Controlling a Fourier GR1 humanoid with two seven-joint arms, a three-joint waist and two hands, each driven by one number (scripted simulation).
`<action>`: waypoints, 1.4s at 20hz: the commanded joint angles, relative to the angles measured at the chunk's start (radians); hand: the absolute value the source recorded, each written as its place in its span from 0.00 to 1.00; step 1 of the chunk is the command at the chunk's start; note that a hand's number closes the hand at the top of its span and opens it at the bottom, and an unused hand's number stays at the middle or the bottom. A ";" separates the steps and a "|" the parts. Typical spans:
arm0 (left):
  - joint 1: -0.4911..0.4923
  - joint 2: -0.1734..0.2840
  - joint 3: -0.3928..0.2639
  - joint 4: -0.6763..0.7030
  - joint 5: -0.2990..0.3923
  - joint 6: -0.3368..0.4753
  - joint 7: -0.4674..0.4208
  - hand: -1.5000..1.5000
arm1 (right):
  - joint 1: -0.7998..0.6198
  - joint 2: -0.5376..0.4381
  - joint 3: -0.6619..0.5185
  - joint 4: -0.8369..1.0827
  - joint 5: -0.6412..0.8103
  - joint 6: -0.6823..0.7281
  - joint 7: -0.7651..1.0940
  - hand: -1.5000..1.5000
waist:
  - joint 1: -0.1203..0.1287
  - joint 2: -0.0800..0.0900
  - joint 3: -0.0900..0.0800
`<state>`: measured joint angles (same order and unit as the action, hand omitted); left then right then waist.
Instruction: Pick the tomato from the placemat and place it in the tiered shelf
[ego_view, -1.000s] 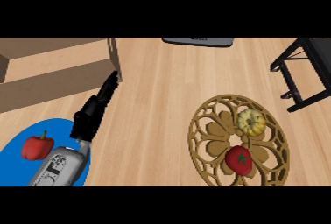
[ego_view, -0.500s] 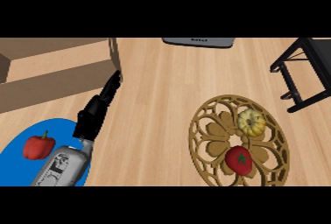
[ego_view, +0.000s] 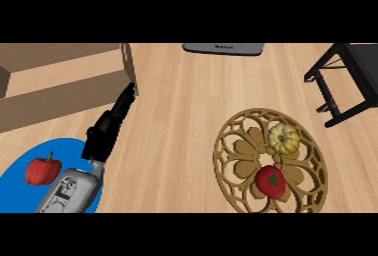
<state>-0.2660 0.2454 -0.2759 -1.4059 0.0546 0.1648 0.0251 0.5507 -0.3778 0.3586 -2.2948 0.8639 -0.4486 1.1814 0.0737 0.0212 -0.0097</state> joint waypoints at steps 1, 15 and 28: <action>0.009 0.003 0.012 0.029 -0.003 -0.003 -0.027 0.50 | -0.149 0.080 0.023 -0.006 0.137 0.159 0.256 0.00 | -0.013 -0.002 0.001; 0.056 0.008 0.049 0.002 0.007 -0.003 -0.037 0.50 | -0.365 0.376 0.110 0.218 0.363 0.336 0.307 0.00 | -0.053 -0.015 0.006; 0.066 -0.014 0.057 -0.010 -0.018 0.016 -0.018 0.50 | -0.427 0.377 0.051 0.313 0.313 0.362 0.306 0.00 | -0.072 -0.020 0.008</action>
<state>-0.2016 0.2423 -0.2275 -1.4217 0.0473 0.1631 0.0154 0.1470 -0.0059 0.3970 -1.9774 1.1888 -0.1192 1.2480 0.0085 0.0026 -0.0016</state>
